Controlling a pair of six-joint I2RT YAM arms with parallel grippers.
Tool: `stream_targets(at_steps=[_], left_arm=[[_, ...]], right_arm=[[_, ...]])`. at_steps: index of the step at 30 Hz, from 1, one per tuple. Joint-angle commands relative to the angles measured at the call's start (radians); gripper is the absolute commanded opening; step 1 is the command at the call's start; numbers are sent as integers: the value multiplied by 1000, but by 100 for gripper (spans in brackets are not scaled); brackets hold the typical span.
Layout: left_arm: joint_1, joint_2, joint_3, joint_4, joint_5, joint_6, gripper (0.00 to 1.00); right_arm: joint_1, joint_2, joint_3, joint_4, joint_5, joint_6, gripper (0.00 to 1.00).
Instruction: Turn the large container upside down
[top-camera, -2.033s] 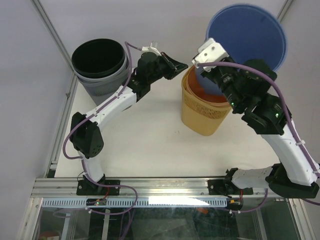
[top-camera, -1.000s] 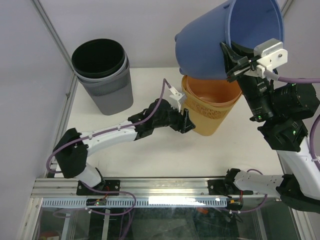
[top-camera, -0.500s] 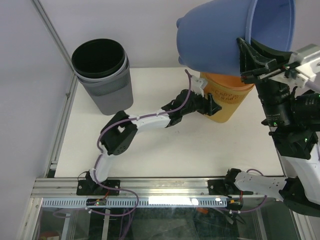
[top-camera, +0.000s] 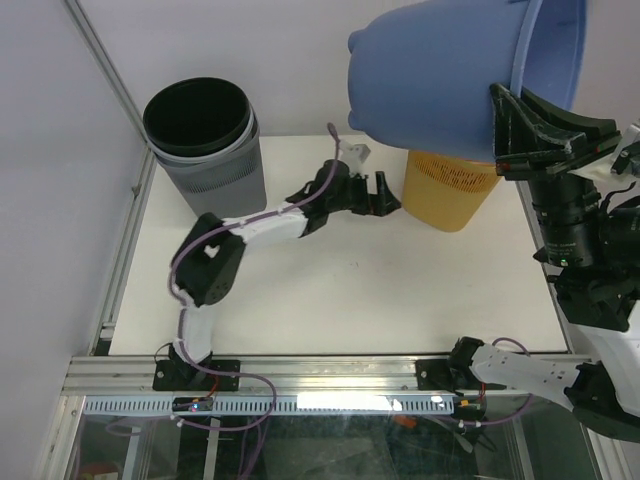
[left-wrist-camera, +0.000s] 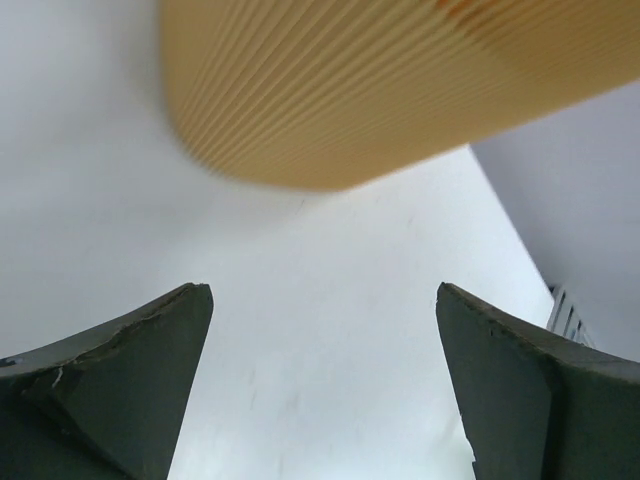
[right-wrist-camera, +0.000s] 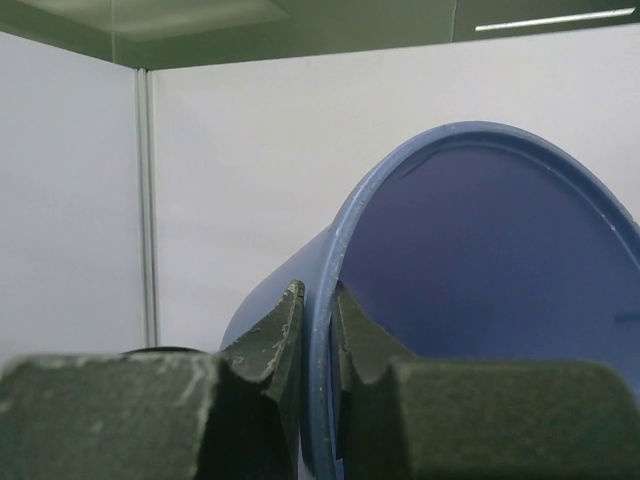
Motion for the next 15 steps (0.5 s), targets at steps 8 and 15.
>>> stream_targets(at_steps=[8, 15], left_arm=[[-28, -979, -565, -619, -214, 61, 99], [-22, -1317, -476, -1010, -686, -203, 99]], right_arm=[[1, 38, -60, 77, -71, 255, 0], [-3, 115, -95, 105, -50, 312, 0]])
